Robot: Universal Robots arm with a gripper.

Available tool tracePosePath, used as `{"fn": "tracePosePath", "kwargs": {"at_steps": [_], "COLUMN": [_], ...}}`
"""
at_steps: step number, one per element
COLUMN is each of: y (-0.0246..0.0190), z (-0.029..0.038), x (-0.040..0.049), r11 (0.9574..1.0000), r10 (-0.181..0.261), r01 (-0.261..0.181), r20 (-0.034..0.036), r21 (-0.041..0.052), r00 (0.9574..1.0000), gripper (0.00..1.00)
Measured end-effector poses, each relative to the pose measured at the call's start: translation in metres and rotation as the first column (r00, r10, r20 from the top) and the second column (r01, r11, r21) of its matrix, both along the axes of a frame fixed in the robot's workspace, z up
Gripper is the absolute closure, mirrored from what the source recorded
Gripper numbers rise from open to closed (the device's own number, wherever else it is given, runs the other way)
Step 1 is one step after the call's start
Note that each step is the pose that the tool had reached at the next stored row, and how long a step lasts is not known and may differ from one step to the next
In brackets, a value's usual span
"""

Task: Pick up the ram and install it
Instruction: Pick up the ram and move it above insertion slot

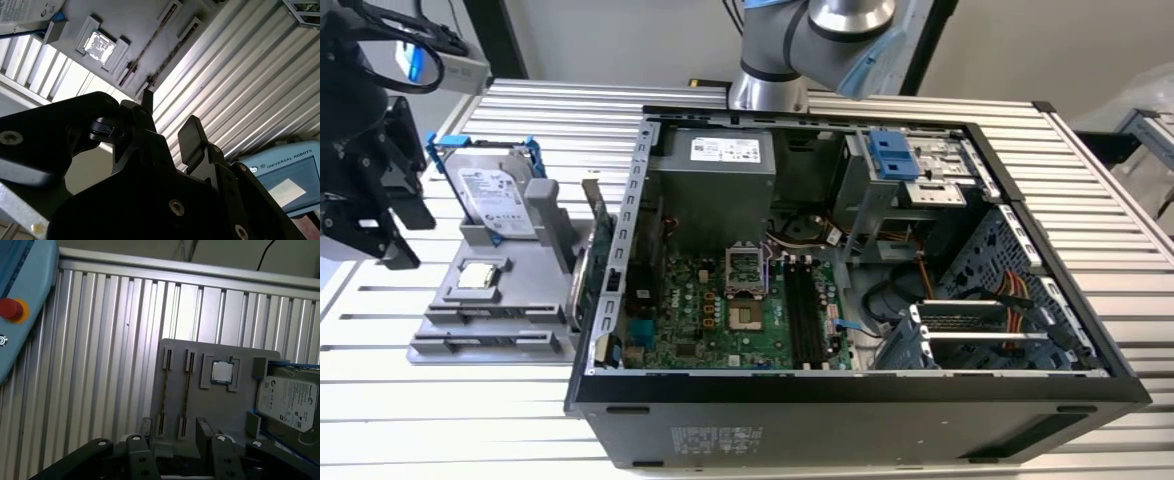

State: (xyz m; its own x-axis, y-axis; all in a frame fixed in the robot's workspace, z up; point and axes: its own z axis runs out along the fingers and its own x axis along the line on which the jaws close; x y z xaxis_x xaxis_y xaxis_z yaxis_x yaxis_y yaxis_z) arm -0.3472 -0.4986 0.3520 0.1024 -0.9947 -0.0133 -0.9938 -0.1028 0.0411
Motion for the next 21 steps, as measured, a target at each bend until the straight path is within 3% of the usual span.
{"fn": "tracePosePath", "kwargs": {"at_steps": [21], "y": [0.0000], "z": [-0.0064], "x": [0.0000], "r11": [1.0000], "r10": [0.000], "r01": [0.000], "r20": [0.0000], "r21": [0.0000], "r00": [1.0000], "gripper": [0.00]}}
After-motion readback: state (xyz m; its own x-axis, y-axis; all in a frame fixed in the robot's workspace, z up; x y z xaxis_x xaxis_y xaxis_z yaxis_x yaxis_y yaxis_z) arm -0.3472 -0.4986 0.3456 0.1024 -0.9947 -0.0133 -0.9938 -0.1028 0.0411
